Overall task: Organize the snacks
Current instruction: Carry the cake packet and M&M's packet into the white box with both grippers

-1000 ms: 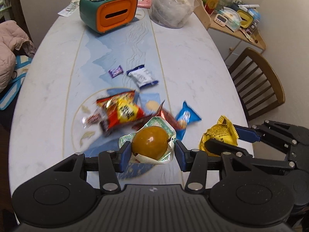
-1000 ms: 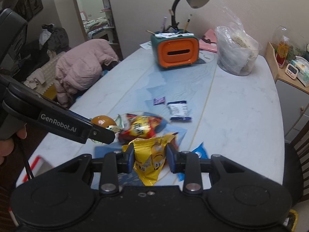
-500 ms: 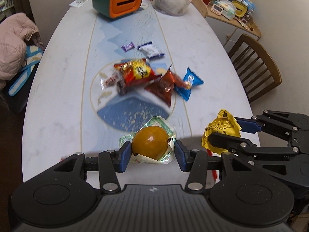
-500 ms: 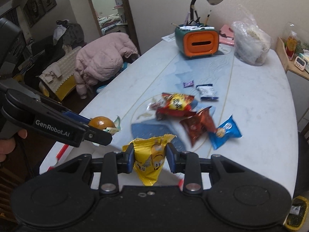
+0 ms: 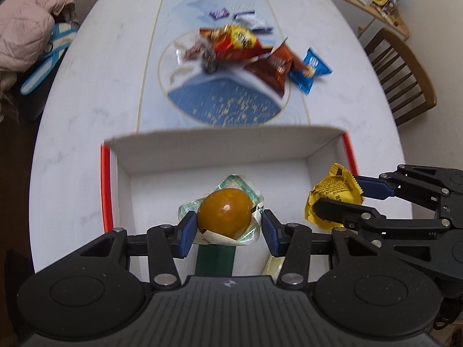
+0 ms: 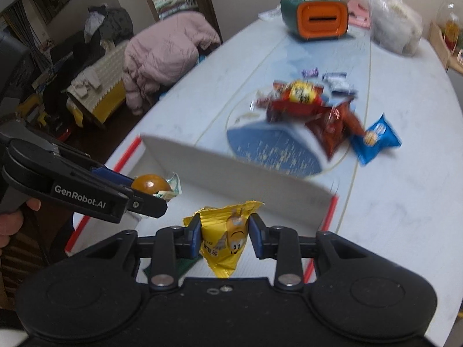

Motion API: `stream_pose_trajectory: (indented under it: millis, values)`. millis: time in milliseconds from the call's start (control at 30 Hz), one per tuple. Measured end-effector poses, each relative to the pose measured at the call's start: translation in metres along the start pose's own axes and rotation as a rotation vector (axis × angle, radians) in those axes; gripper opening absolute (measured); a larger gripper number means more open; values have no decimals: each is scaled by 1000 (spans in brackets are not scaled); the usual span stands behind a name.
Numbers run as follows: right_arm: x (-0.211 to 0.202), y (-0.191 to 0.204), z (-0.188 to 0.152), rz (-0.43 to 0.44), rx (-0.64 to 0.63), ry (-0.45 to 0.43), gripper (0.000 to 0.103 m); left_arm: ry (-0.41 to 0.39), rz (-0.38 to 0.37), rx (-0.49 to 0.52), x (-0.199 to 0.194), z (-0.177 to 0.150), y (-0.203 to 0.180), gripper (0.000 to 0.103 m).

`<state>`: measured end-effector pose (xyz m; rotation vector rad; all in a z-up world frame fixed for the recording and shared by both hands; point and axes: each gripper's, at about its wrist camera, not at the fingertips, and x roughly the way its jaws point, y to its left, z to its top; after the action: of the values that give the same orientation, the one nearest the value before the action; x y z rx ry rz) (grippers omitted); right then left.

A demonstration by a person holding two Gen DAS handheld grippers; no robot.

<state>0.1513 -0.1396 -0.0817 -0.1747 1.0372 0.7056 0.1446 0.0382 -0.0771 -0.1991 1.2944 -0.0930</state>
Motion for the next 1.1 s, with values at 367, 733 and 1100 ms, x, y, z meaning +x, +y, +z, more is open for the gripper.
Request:
stream_pose_trajectory:
  millis: [367,733,1100]
  values:
    - [41,7,-24,-35,35,102,33,70,30,-9,40,-23,7,48]
    - [63,11,-34,-77,29,153,33,135,44,-13,72,-28,10,48]
    - [69,9,-38,-78,55,174,33,151,38,-26,81,-32,12,50]
